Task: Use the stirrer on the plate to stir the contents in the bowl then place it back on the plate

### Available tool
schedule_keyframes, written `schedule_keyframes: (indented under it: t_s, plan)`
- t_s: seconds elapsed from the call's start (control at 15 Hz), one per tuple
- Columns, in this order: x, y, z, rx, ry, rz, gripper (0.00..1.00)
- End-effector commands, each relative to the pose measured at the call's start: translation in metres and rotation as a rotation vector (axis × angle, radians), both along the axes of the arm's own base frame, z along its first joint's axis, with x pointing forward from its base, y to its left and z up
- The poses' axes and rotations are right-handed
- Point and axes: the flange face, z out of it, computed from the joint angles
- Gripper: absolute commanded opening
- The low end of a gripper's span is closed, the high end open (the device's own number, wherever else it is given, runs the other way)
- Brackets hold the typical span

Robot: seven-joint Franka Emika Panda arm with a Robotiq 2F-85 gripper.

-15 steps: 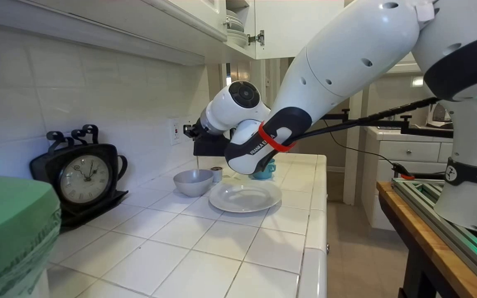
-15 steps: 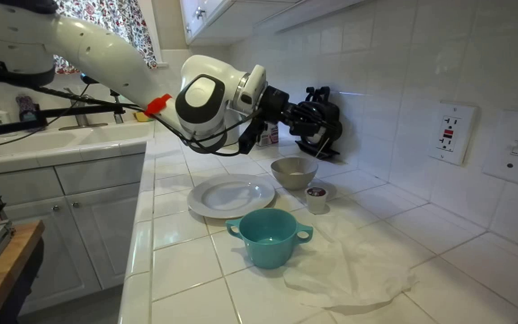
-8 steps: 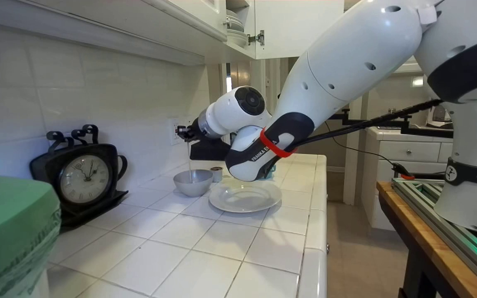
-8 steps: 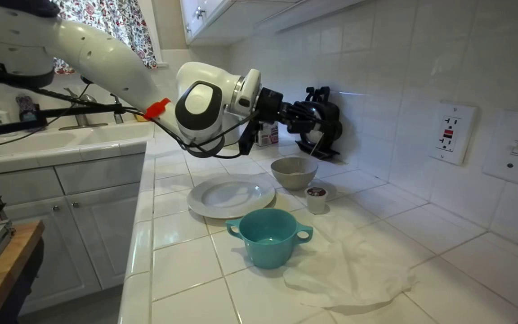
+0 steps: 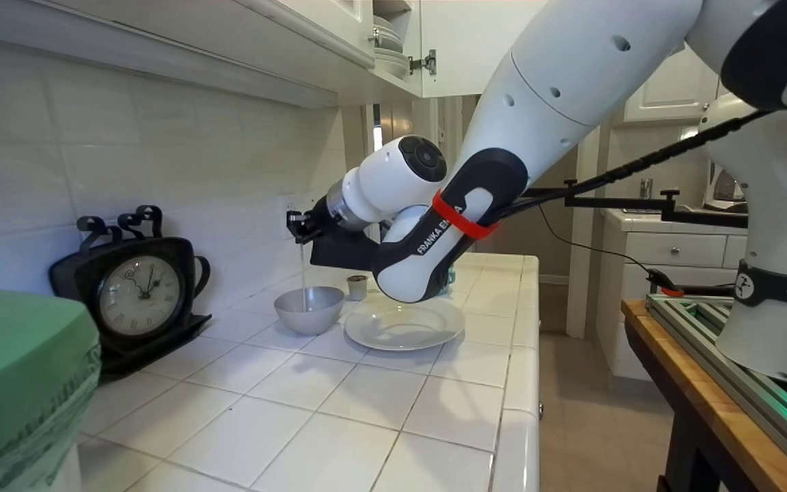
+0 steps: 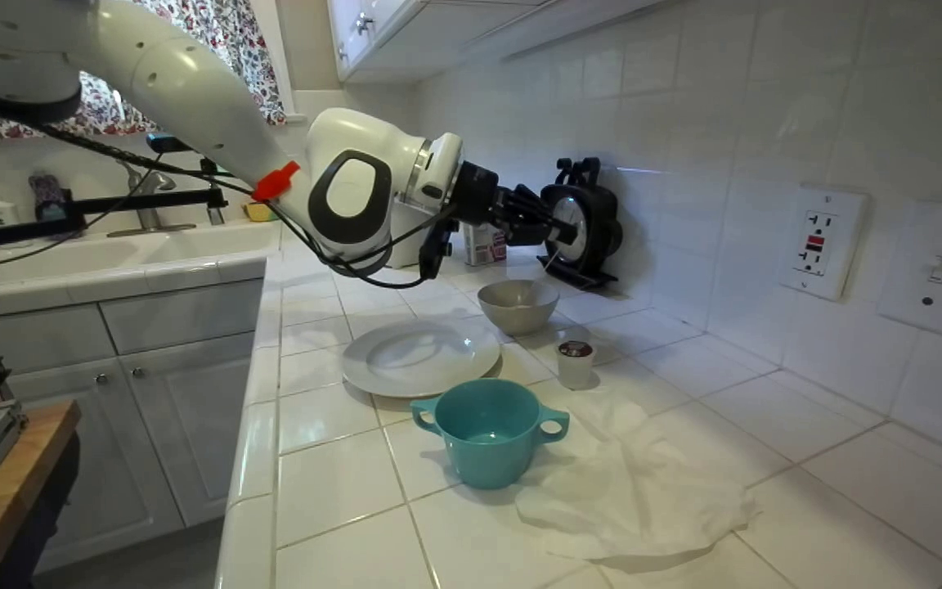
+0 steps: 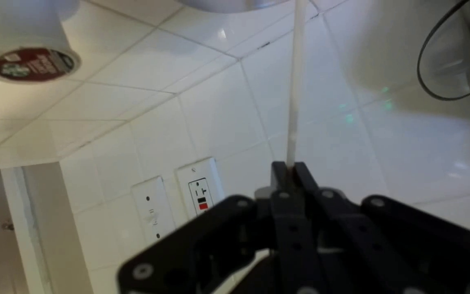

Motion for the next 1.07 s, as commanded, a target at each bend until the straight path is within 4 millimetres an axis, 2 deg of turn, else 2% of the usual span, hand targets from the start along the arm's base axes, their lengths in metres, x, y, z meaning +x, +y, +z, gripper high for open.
schedule_keyframes:
  t_s: [0.0, 0.27, 0.53, 1.0]
  plan:
    - [-0.01, -0.007, 0.017, 0.043, 0.05, 0.02, 0.01]
    - [-0.015, -0.025, 0.029, 0.054, 0.082, -0.025, 0.01]
    - [-0.014, -0.04, 0.03, 0.023, 0.07, -0.075, 0.01]
    - [-0.007, -0.042, 0.026, -0.029, 0.046, -0.072, 0.01]
